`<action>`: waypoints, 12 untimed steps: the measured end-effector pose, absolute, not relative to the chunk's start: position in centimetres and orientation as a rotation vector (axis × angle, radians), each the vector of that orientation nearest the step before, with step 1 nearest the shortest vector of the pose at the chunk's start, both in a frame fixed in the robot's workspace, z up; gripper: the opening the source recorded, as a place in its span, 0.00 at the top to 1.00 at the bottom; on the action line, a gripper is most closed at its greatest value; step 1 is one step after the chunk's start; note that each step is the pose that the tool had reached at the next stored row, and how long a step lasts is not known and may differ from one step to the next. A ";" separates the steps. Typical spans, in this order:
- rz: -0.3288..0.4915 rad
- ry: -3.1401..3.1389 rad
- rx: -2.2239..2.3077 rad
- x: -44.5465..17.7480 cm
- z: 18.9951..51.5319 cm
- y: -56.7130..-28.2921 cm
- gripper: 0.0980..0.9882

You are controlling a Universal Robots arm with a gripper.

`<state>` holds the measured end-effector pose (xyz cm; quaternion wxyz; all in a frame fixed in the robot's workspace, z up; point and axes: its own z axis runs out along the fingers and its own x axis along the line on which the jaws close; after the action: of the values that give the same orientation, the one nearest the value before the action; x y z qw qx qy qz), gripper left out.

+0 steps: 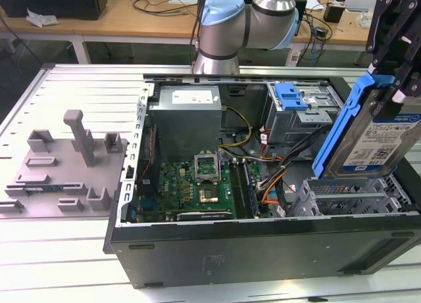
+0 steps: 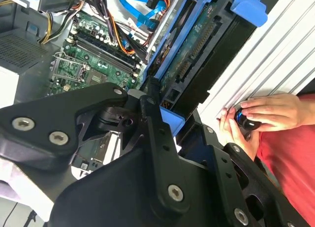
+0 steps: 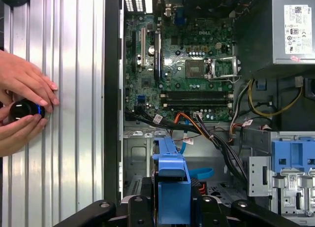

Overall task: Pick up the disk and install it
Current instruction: 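Insert the disk into the insertion slot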

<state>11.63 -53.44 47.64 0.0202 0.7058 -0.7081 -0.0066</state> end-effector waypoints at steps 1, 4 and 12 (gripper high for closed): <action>-0.021 -2.196 2.189 11.6 47.6 -53.4 0.70; -0.021 -2.196 2.189 11.7 47.4 -53.5 0.70; -0.021 -2.196 2.190 11.7 47.0 -53.5 0.70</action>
<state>11.69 -53.46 47.04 0.0201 0.7059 -0.7080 -0.0066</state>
